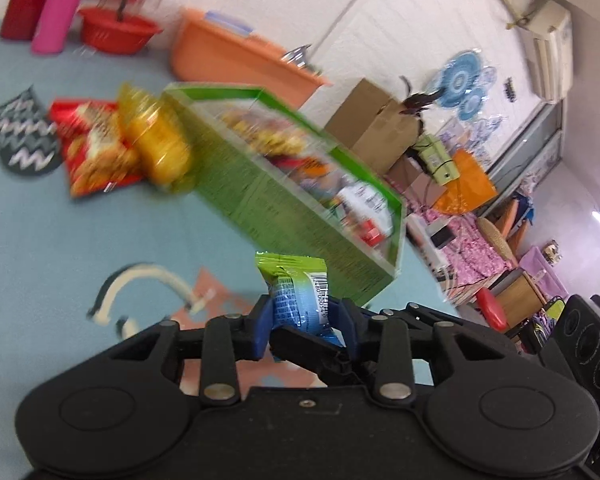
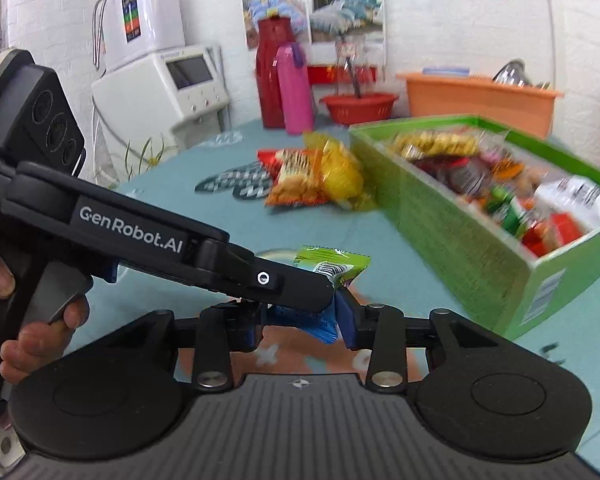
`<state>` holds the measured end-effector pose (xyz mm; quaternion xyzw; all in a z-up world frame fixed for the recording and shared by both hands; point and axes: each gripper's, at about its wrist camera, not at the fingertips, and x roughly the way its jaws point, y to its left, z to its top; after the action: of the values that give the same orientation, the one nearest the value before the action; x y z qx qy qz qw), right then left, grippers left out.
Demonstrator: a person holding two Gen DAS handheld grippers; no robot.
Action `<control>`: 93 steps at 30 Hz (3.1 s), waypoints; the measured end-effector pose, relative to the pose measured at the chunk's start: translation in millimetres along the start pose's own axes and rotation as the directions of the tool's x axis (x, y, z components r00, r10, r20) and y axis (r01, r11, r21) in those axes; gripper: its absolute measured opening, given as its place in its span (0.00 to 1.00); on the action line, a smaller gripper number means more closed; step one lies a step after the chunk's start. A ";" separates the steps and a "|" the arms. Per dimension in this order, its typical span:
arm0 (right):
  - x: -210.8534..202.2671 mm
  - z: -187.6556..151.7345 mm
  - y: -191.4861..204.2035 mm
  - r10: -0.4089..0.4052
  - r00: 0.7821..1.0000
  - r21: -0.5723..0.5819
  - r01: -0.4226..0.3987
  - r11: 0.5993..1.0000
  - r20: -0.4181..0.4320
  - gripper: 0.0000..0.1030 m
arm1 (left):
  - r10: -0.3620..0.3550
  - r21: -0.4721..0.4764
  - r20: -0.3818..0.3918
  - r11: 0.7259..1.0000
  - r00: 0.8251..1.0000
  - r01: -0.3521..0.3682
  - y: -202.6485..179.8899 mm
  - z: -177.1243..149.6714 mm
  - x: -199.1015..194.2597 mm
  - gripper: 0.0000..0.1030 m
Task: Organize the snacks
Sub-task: 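Carry the blue packet over the green box and open the left gripper, then move the left gripper to the yellow cake packet and lower onto it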
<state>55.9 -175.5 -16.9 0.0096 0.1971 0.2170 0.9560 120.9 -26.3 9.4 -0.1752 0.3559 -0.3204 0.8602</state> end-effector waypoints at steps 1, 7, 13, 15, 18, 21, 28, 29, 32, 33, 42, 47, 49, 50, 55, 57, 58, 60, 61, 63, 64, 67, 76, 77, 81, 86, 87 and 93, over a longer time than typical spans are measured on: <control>-5.3 4.1 -1.8 -0.017 0.999 -0.004 0.017 1.000 0.028 0.62 | -0.012 0.021 0.011 1.000 1.000 0.011 -7.9 6.7 1.1 0.24; -26.3 27.4 -23.5 -0.112 0.979 -0.002 0.114 0.993 0.169 0.61 | -0.039 0.133 0.055 0.991 0.998 0.031 -47.9 40.4 21.1 0.24; -25.2 42.4 -52.2 -0.166 0.960 0.041 0.161 0.986 0.225 0.60 | -0.050 0.187 0.054 0.982 0.997 0.039 -60.9 65.0 51.1 0.24; -22.8 45.5 -60.2 -0.174 0.957 0.060 0.164 0.985 0.231 0.60 | -0.048 0.190 0.049 0.981 0.998 0.037 -59.2 72.1 58.9 0.24; -15.3 47.6 -69.1 -0.177 0.956 0.074 0.164 0.984 0.235 0.60 | -0.038 0.189 0.046 0.982 0.998 0.028 -54.6 77.6 70.4 0.24; -6.9 47.0 -75.3 -0.170 0.960 0.080 0.156 0.984 0.222 0.60 | -0.026 0.173 0.037 0.985 0.999 0.019 -43.8 81.2 81.3 0.24; 26.3 36.9 -83.6 -0.192 0.974 0.087 0.182 0.979 0.119 0.75 | 0.065 0.149 0.034 0.986 0.997 -0.069 -21.4 73.6 98.7 1.00; 27.5 33.4 -84.3 -0.202 0.973 0.093 0.193 0.977 0.107 0.90 | 0.053 0.153 0.051 0.986 0.997 -0.060 -20.1 71.1 95.7 1.00; 24.6 25.8 -85.6 -0.230 0.966 0.112 0.217 0.970 0.117 0.99 | 0.045 0.149 0.061 0.987 0.997 -0.054 -20.9 68.7 88.2 1.00; 24.0 26.4 -86.3 -0.236 0.965 0.120 0.222 0.968 0.114 1.00 | 0.049 0.141 0.055 0.988 0.997 -0.056 -20.8 69.0 86.4 1.00; -8.7 30.9 -64.7 -0.193 0.968 0.088 0.181 0.980 0.163 1.00 | 0.071 0.030 0.098 0.997 0.993 -0.074 -14.0 39.3 29.3 1.00; -20.9 20.4 -48.5 -0.150 0.977 0.079 0.139 0.987 0.151 1.00 | 0.167 -0.061 0.132 0.985 0.977 -0.160 10.1 9.6 -9.5 1.00; -21.6 15.2 -41.2 -0.122 0.983 0.077 0.113 0.991 0.138 1.00 | 0.192 -0.090 0.135 0.979 0.972 -0.181 20.6 1.8 -19.9 1.00; -21.6 12.1 -37.2 -0.109 0.985 0.077 0.099 0.992 0.131 1.00 | 0.207 -0.104 0.136 0.976 0.969 -0.194 25.3 -1.0 -25.1 1.00; -11.7 4.2 -18.9 -0.062 0.995 0.055 0.057 0.997 0.078 1.00 | 0.234 -0.137 0.173 0.968 0.957 -0.212 36.4 5.8 -40.2 1.00; -9.1 3.8 -12.1 -0.047 0.997 0.050 0.043 0.998 0.069 1.00 | 0.229 -0.119 0.195 0.971 0.954 -0.209 36.4 17.0 -41.8 1.00; -8.4 4.5 -9.7 -0.039 0.997 0.049 0.035 0.998 0.069 1.00 | 0.228 -0.109 0.203 0.972 0.952 -0.209 36.5 23.1 -41.2 1.00; -8.3 5.9 -5.9 -0.037 0.997 0.042 0.034 0.999 0.069 1.00 | 0.234 -0.094 0.223 0.971 0.946 -0.218 38.5 39.6 -37.0 1.00; -8.8 5.2 -4.1 -0.040 0.997 0.040 0.037 0.999 0.070 1.00 | 0.234 -0.090 0.227 0.972 0.945 -0.219 40.6 48.7 -32.9 1.00; -8.7 5.8 -4.1 -0.045 0.997 0.043 0.042 0.998 0.068 1.00 | 0.254 -0.091 0.233 0.967 0.939 -0.239 45.7 65.5 -21.7 1.00; -8.3 6.3 -5.1 -0.047 0.997 0.047 0.044 0.998 0.065 1.00 | 0.261 -0.096 0.236 0.965 0.936 -0.245 48.9 72.8 -15.4 1.00; -6.3 5.4 -8.4 -0.056 0.997 0.057 0.052 0.997 0.058 1.00 | 0.248 -0.116 0.216 0.967 0.944 -0.228 61.3 87.1 7.3 1.00; 3.8 -1.2 -20.6 -0.066 0.998 0.089 0.064 0.994 0.019 1.00 | 0.275 -0.218 0.162 0.947 0.948 -0.237 99.3 93.8 54.6 0.71; 5.3 -1.9 -21.4 -0.064 0.998 0.093 0.062 0.994 0.013 1.00 | 0.282 -0.212 0.160 0.946 0.946 -0.246 99.9 92.9 56.2 0.58; 9.1 -4.2 -22.0 -0.054 0.999 0.103 0.054 0.993 0.001 1.00 | 0.270 -0.212 0.115 0.947 0.956 -0.242 103.4 87.2 53.4 0.22; 9.9 -5.1 -18.2 -0.043 0.999 0.107 0.043 0.993 -0.006 1.00 | 0.206 -0.208 0.082 0.960 0.975 -0.185 93.1 63.6 36.0 0.21; 9.2 -5.0 -17.5 -0.039 0.999 0.106 0.039 0.994 -0.006 1.00 | 0.192 -0.203 0.077 0.964 0.978 -0.173 88.6 56.1 30.7 0.21; 3.0 -9.6 -10.8 -0.014 1.000 0.095 0.015 0.995 -0.013 1.00 | 0.110 -0.182 0.004 0.977 0.994 -0.108 63.3 0.1 -1.6 0.22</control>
<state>59.2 -184.6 -28.0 0.0521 0.2132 0.2003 0.9548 147.1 21.2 -23.3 -0.2355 0.3866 -0.2378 0.8594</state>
